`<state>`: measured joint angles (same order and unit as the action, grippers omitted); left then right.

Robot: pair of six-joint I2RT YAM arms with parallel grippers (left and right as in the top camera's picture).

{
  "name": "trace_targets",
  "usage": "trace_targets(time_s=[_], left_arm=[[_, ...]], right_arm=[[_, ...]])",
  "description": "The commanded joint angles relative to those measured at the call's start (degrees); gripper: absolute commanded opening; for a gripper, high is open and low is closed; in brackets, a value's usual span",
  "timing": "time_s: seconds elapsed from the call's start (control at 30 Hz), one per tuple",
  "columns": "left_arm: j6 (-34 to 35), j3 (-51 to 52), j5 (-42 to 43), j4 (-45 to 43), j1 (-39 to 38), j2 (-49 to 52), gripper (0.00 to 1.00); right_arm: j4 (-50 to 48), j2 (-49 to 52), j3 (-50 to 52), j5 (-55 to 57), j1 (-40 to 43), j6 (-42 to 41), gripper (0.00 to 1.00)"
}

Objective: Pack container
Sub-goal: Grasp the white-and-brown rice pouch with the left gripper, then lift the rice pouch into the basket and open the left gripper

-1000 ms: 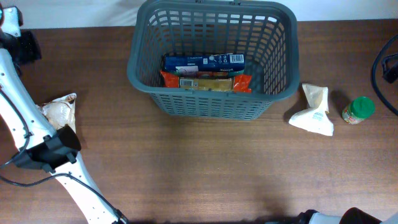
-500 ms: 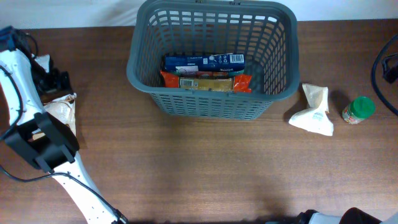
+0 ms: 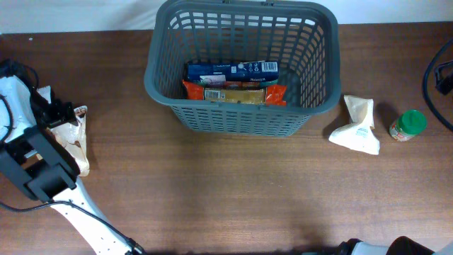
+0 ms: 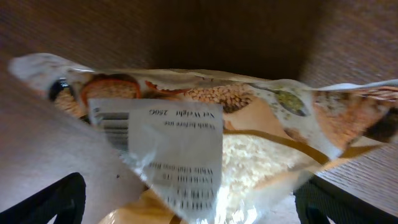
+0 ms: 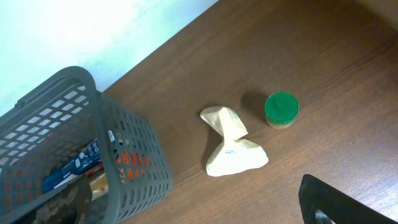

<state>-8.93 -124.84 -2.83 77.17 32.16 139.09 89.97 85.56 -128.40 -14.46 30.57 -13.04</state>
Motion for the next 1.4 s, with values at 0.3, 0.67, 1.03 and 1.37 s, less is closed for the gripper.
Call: trace_targets(time_s=[0.3,0.67,1.03,1.37], left_arm=[[-2.32,12.15,2.01,-14.36,-0.42,0.72,0.94],[-4.83,18.93,9.53,-17.55,-0.90,0.72,0.02],[0.76,0.52,10.25,-0.92,-1.07,-3.26,0.02],[-2.27,-33.73,10.99,8.92,-12.35,-17.22,0.02]], right_arm=[[-0.15,0.09,-0.09,0.11,0.33,0.33,0.99],[-0.15,0.09,-0.09,0.11,0.31,0.33,0.98],[-0.15,0.09,-0.09,0.11,0.33,0.33,0.99],[-0.15,0.09,-0.09,0.11,0.31,0.33,0.99]])
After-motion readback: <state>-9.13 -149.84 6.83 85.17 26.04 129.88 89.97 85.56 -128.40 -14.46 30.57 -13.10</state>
